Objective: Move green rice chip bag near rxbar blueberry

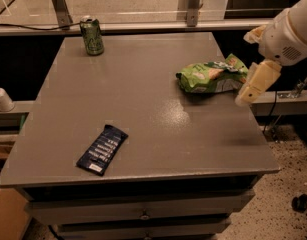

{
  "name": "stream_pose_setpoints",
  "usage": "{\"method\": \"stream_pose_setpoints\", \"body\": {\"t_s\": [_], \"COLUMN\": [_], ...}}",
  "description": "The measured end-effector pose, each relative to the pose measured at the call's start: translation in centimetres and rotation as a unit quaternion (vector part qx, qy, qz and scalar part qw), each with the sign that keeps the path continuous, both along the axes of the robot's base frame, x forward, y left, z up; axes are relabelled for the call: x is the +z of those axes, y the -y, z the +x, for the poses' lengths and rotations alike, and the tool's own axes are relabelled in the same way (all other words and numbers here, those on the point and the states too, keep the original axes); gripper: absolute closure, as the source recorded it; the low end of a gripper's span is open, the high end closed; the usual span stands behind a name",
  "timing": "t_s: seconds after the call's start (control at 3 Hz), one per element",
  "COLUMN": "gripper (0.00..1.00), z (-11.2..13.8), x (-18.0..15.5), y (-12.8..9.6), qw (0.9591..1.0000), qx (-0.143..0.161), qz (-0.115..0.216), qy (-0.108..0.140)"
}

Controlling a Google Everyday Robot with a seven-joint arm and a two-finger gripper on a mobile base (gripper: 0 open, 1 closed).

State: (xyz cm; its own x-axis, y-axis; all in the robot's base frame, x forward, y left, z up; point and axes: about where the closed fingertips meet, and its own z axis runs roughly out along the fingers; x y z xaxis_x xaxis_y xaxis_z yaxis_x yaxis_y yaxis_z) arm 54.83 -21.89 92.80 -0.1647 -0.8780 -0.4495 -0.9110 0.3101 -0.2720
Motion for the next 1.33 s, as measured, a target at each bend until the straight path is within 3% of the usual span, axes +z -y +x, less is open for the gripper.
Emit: {"method": "stream_pose_setpoints", "body": {"t_s": [0.33,0.67,1.33], "gripper": [0.0,0.18,0.64], "z": [3.3,5.5,6.7], "x": [-2.5,-4.6,-5.8], "y": [-1.0,-2.0,-2.9], "qw": [0.9998,0.9994,0.9986], "qx": [-0.009,-0.013,-0.02], "qz": [0.018,0.027,0.043], "qy": [0.009,0.016,0.025]}}
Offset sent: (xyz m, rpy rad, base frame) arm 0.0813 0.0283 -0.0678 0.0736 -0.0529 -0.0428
